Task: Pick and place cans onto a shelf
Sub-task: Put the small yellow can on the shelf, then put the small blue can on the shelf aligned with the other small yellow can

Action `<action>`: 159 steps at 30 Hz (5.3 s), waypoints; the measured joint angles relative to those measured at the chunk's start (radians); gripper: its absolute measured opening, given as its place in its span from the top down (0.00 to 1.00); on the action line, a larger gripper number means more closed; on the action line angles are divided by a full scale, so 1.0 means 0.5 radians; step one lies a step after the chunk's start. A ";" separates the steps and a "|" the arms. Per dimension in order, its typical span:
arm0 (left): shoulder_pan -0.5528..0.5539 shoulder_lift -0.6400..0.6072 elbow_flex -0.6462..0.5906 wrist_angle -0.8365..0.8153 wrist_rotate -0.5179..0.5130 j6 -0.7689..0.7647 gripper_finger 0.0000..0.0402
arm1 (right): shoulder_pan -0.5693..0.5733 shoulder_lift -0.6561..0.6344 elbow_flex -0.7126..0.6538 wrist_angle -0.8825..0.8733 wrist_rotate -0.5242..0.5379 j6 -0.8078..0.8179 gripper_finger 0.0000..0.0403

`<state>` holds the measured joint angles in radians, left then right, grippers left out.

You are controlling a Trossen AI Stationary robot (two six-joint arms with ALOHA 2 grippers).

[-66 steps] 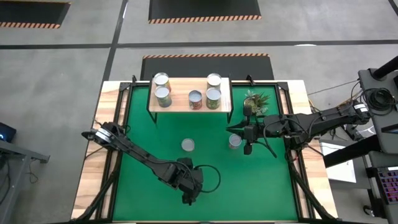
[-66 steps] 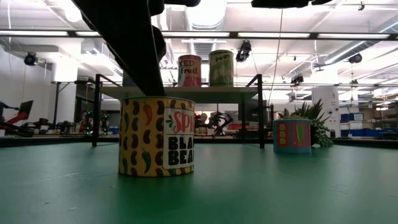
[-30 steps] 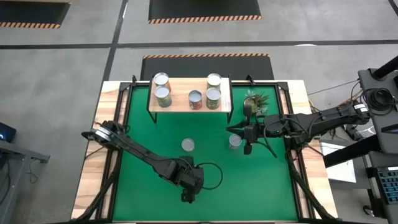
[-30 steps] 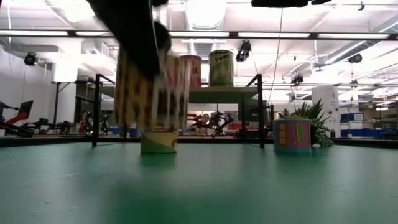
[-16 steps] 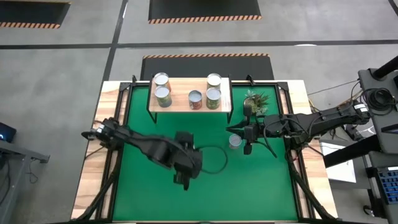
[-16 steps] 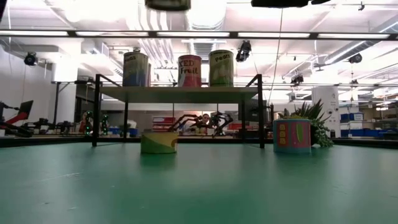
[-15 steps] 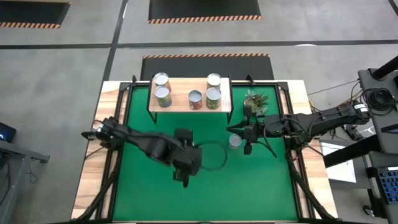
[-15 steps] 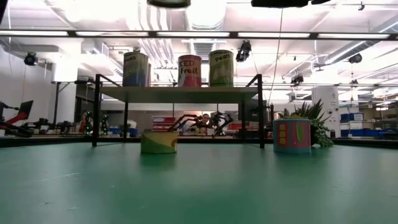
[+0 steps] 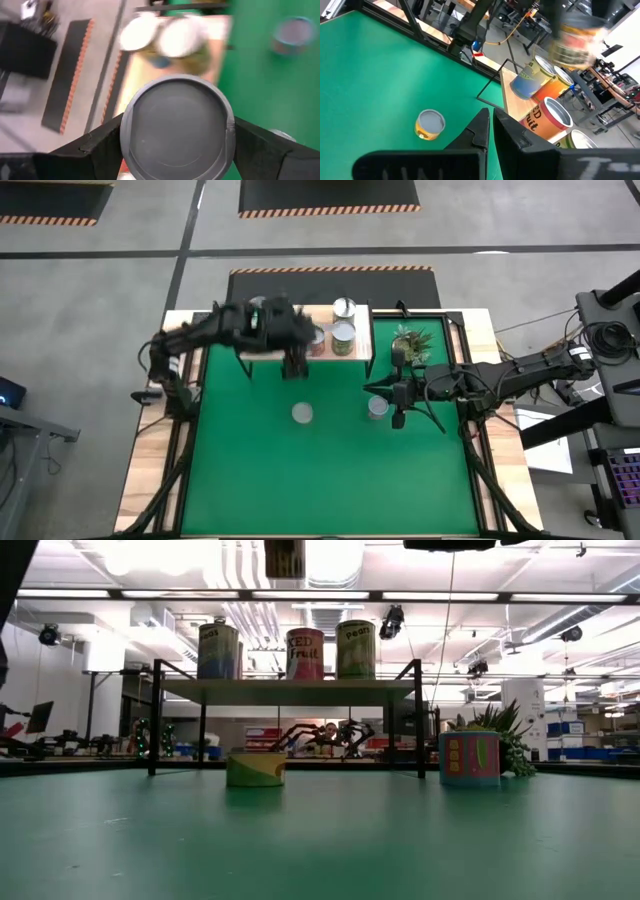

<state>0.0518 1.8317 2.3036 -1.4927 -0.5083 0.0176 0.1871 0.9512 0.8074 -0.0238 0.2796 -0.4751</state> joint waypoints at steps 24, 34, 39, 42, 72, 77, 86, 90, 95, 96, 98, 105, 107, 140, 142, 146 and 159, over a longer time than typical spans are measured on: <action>0.940 0.110 -0.524 0.406 0.586 -0.060 0.29 | 0.000 0.000 -0.014 -0.005 0.000 0.005 0.97; 0.928 0.109 -0.795 0.570 0.584 -0.091 0.29 | 0.000 0.000 -0.014 -0.002 0.000 0.005 0.97; 0.928 0.108 -0.834 0.573 0.584 -0.091 0.27 | 0.000 0.000 -0.014 -0.002 0.000 0.005 0.97; 0.927 0.108 -0.835 0.590 0.583 -0.091 0.24 | 0.000 0.000 -0.014 -0.002 0.000 0.005 0.97; 0.902 0.107 -0.599 0.374 0.582 -0.181 0.21 | 0.000 0.000 -0.014 -0.004 0.000 0.005 0.97; 0.902 0.107 -0.626 0.377 0.566 -0.181 0.21 | 0.000 0.000 -0.014 -0.005 0.000 0.005 0.97; 0.872 0.107 -0.455 0.359 0.569 -0.015 0.27 | 0.000 0.000 -0.014 -0.005 0.000 0.005 0.97; 0.867 0.106 -0.432 0.322 0.584 0.045 0.48 | 0.000 0.000 -0.014 -0.004 0.000 0.005 0.97; 0.869 0.106 -0.547 0.316 0.685 0.050 0.92 | 0.000 0.000 -0.014 -0.004 0.000 0.005 0.97; 0.869 0.106 -0.571 0.323 0.685 0.049 0.96 | 0.000 0.000 -0.014 -0.004 0.000 0.005 0.97; 0.868 0.106 -0.620 0.358 0.684 0.050 0.95 | 0.000 0.000 -0.014 -0.004 0.000 0.005 0.97; 0.869 0.107 -0.726 0.418 0.649 0.046 0.98 | 0.000 0.000 -0.014 -0.004 0.000 0.005 0.97; 0.870 0.107 -0.732 0.421 0.643 0.046 0.99 | 0.000 0.001 -0.014 -0.004 0.000 0.005 0.97; 0.753 0.084 -0.556 0.420 0.247 -0.217 1.00 | 0.000 0.000 -0.014 -0.044 0.002 0.005 0.97; 0.657 0.061 -0.550 0.434 0.243 -0.219 1.00 | 0.000 0.000 -0.014 -0.047 0.016 0.005 0.97; 0.402 0.025 -0.552 0.452 0.242 -0.221 1.00 | 0.000 0.001 -0.014 -0.047 0.017 0.021 0.97; -0.546 -0.114 -0.725 0.636 -0.157 -0.107 1.00 | 0.001 0.000 -0.014 -0.046 0.017 0.421 0.97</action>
<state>-0.2213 1.7748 1.9412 -1.1749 -0.5867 -0.0360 0.1875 0.9512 0.8001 -0.0467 0.2883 -0.2648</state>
